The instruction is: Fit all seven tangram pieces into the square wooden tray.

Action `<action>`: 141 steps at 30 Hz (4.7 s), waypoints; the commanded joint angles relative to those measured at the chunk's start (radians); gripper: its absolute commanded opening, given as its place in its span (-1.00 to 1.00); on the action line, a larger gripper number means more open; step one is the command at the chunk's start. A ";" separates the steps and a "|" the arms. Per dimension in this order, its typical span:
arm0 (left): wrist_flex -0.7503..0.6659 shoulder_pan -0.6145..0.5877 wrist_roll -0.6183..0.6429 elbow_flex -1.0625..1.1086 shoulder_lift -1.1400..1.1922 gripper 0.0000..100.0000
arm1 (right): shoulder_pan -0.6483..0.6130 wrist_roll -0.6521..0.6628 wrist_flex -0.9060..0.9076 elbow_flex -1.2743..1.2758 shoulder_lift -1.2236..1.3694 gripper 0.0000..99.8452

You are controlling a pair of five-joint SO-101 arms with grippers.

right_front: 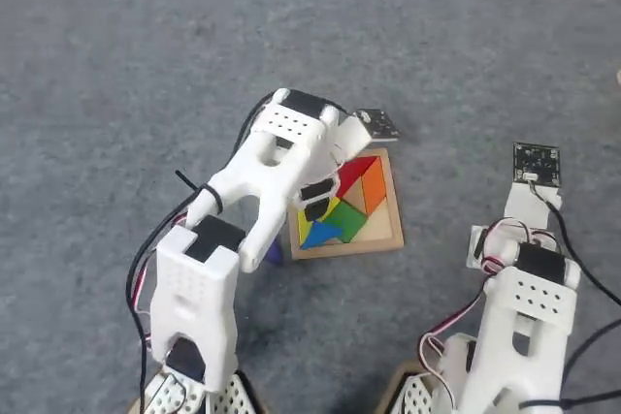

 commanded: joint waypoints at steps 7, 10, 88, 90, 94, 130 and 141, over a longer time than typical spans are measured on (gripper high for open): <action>0.021 0.014 0.041 -0.030 -0.020 -0.72 | -0.007 -0.011 0.010 -0.037 -0.002 -0.57; 0.043 0.023 0.040 -0.030 -0.020 -0.72 | -0.007 -0.011 0.008 -0.037 -0.002 -0.57; -0.236 -0.235 0.086 0.493 -0.341 -0.72 | -0.048 -0.011 0.004 -0.020 -0.002 -0.57; -0.236 -0.245 0.084 0.499 -0.364 -0.72 | -0.050 -0.011 0.004 -0.020 -0.002 -0.57; -0.224 -0.247 0.087 0.510 -0.405 -0.72 | -0.050 -0.008 0.005 -0.020 -0.002 -0.57; -0.611 -1.358 0.117 0.177 -0.178 -0.55 | -1.214 -0.858 0.030 -0.934 0.921 -0.28; -0.609 -1.356 0.117 0.162 -0.144 -0.55 | -1.241 -1.062 -0.024 -1.125 1.142 -0.31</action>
